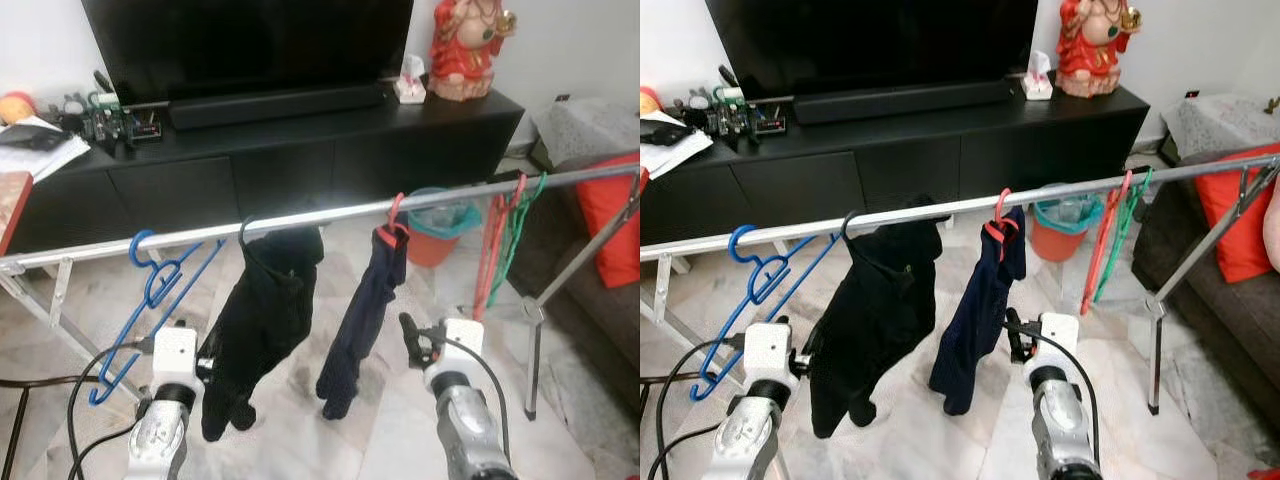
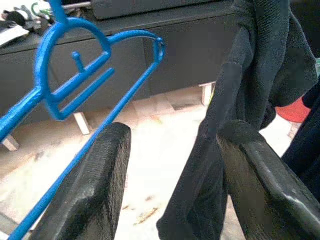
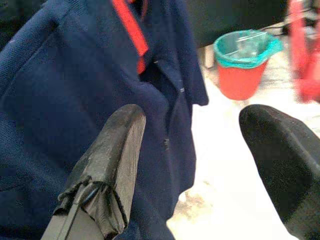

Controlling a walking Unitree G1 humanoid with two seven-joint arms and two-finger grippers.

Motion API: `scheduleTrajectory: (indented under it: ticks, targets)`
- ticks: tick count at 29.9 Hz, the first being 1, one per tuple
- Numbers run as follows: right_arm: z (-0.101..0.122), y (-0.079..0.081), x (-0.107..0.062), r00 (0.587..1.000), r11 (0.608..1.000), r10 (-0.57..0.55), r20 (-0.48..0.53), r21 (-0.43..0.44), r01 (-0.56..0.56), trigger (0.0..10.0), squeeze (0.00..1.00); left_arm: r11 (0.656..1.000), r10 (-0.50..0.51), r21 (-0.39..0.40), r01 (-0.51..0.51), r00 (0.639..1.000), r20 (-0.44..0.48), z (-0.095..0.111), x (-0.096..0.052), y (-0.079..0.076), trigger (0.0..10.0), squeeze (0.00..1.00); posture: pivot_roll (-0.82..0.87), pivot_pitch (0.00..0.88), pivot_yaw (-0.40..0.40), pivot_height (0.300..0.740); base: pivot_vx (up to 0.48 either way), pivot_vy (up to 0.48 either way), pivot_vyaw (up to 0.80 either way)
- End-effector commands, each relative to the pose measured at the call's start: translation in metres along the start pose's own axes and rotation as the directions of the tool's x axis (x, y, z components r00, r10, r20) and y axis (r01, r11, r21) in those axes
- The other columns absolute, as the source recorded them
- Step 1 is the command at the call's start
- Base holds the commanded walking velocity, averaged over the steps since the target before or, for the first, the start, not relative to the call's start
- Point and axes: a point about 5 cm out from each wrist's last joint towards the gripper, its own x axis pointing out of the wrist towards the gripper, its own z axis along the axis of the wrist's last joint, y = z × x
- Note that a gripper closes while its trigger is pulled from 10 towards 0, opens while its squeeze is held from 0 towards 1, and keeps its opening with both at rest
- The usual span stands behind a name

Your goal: Hang hanger

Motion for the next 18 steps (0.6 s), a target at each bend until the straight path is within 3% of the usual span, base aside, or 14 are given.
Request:
scheduleTrajectory:
  ticks: [1, 4, 18]
  targets:
    - [0.005, -0.004, -0.001, 0.999, 1.0, -0.019, 0.041, -0.004, 0.019, 10.0, 0.0, 1.0, 0.002, 0.021, -0.003, 1.0, 0.028, 0.004, -0.004, 0.002, 10.0, 0.0, -0.02, 0.0, -0.025, 0.74, 0.0, 0.0, 0.0]
    - [0.004, -0.006, -0.004, 0.999, 1.0, -0.023, 0.047, -0.01, 0.023, 10.0, 0.0, 1.0, -0.003, 0.025, 0.002, 1.0, 0.025, 0.003, -0.009, 0.002, 10.0, 0.0, -0.02, 0.0, -0.028, 0.74, 0.0, 0.0, 0.0]
    - [0.005, -0.005, -0.003, 0.998, 0.999, -0.038, 0.052, -0.034, 0.04, 10.0, 0.0, 1.0, -0.022, -0.011, 0.023, 0.999, 0.036, 0.01, 0.002, -0.009, 10.0, 0.0, -0.02, 0.0, -0.029, 0.74, 0.0, 0.0, 0.0]
